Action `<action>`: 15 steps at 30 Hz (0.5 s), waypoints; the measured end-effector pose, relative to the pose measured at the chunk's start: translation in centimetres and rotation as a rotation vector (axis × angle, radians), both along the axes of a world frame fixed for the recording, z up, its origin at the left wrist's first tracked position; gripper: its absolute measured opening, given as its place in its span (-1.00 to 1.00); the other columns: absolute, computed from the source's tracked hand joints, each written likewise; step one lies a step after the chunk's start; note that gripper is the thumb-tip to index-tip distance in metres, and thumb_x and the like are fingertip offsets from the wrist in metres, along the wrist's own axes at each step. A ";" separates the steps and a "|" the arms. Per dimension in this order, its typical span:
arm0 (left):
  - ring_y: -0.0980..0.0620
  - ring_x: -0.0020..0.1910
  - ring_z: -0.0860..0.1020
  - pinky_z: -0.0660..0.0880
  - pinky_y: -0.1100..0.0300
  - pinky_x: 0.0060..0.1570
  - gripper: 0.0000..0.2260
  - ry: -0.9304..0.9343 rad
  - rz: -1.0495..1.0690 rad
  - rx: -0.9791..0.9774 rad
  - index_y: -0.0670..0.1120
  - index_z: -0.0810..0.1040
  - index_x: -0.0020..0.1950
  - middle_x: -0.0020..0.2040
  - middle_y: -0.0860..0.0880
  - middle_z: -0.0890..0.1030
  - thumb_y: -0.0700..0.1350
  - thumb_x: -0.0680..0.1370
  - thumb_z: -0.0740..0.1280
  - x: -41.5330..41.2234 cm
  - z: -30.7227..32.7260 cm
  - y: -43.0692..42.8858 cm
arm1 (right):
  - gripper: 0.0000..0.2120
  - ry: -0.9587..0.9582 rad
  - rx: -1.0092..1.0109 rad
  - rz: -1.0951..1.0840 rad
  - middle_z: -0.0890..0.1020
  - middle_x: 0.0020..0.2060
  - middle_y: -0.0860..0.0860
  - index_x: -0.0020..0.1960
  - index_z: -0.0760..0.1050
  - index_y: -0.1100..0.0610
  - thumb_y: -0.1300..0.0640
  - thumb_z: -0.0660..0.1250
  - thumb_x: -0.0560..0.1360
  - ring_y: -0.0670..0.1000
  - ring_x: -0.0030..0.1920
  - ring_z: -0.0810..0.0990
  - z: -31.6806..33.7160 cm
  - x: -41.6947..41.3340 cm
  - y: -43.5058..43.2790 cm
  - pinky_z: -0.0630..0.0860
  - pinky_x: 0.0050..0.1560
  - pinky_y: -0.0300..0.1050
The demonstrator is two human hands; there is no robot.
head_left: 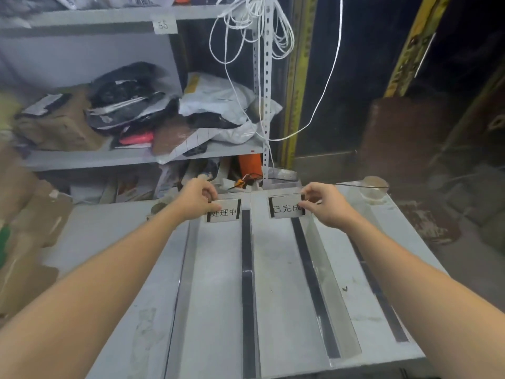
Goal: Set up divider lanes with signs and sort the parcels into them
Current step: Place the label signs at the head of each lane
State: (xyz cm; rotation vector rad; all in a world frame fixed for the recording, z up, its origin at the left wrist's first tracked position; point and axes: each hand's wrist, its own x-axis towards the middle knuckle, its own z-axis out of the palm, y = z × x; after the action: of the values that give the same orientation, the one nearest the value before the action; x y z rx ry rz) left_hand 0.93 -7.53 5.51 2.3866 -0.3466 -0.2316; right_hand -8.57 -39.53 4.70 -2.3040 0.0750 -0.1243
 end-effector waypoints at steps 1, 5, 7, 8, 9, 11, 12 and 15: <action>0.13 -0.42 0.44 0.50 0.19 -0.29 -0.82 0.019 -0.002 0.004 -0.11 0.62 -0.22 -0.35 -0.01 0.57 -0.19 0.35 0.61 0.6 -0.6 0.0 | -0.79 0.007 -0.003 -0.006 0.64 -0.19 0.00 -0.16 0.50 0.01 0.25 0.47 0.49 -0.05 -0.21 0.57 -0.5 0.4 0.1 0.43 -0.22 -0.31; 0.05 -0.41 0.50 0.53 0.15 -0.32 -0.82 0.052 -0.042 0.061 -0.14 0.61 -0.25 -0.41 -0.01 0.56 -0.20 0.34 0.61 3.8 -3.5 0.2 | -0.68 0.055 -0.008 -0.052 0.58 -0.25 -0.04 -0.20 0.43 -0.06 0.28 0.47 0.48 -0.07 -0.25 0.55 -2.7 2.5 0.7 0.45 -0.19 -0.22; 0.03 -0.39 0.52 0.55 0.13 -0.30 -0.80 0.060 -0.051 0.070 -0.11 0.60 -0.26 -0.40 -0.02 0.57 -0.20 0.33 0.61 5.0 -4.7 0.2 | -0.69 0.084 0.001 -0.060 0.58 -0.25 -0.03 -0.19 0.44 -0.06 0.29 0.47 0.48 -0.03 -0.25 0.56 -3.5 3.2 0.8 0.46 -0.17 -0.19; 0.03 -0.39 0.52 0.53 0.15 -0.31 -0.79 0.064 -0.052 0.063 -0.10 0.59 -0.26 -0.40 -0.02 0.57 -0.20 0.33 0.62 6.0 -5.4 0.2 | -0.70 0.094 0.004 -0.068 0.60 -0.24 -0.02 -0.19 0.45 -0.06 0.28 0.47 0.47 0.01 -0.22 0.59 -4.3 4.0 0.8 0.47 -0.14 -0.16; 0.03 -0.38 0.52 0.53 0.15 -0.31 -0.79 0.068 -0.050 0.067 -0.10 0.59 -0.27 -0.37 -0.03 0.58 -0.20 0.33 0.62 6.8 -6.1 0.2 | -0.71 0.109 0.005 -0.077 0.61 -0.23 0.00 -0.20 0.47 -0.06 0.28 0.47 0.47 0.05 -0.19 0.60 -4.9 4.5 0.8 0.49 -0.12 -0.16; 0.02 -0.32 0.57 0.59 0.12 -0.26 -0.79 0.079 -0.043 0.091 -0.08 0.59 -0.26 -0.27 -0.07 0.63 -0.18 0.34 0.62 8.4 -7.6 0.1 | -0.73 0.138 0.021 -0.105 0.62 -0.24 -0.01 -0.19 0.48 -0.04 0.28 0.48 0.47 0.03 -0.19 0.60 -6.3 5.5 1.0 0.48 -0.13 -0.21; 0.01 -0.29 0.60 0.61 0.09 -0.21 -0.79 0.089 -0.045 0.094 -0.08 0.59 -0.26 -0.22 -0.08 0.66 -0.18 0.34 0.62 9.1 -8.2 0.1 | -0.76 0.150 0.034 -0.121 0.61 -0.25 -0.04 -0.17 0.50 -0.01 0.28 0.48 0.47 0.00 -0.20 0.59 -7.1 6.0 1.2 0.46 -0.16 -0.24; 0.01 -0.21 0.65 0.63 0.05 -0.12 -0.79 0.116 -0.054 0.095 -0.05 0.60 -0.27 -0.16 -0.05 0.69 -0.18 0.32 0.62 11.3 -10.2 0.2 | -0.84 0.180 0.056 -0.145 0.60 -0.27 -0.10 -0.11 0.52 0.07 0.26 0.46 0.49 -0.08 -0.20 0.59 -8.8 7.2 1.7 0.43 -0.18 -0.30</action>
State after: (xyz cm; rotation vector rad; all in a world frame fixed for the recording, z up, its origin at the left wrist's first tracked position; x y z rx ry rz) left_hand 12.24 -7.36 -4.69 2.4463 -0.3526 -0.4186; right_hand -1.32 -37.86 -4.13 -2.2475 0.3340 0.0114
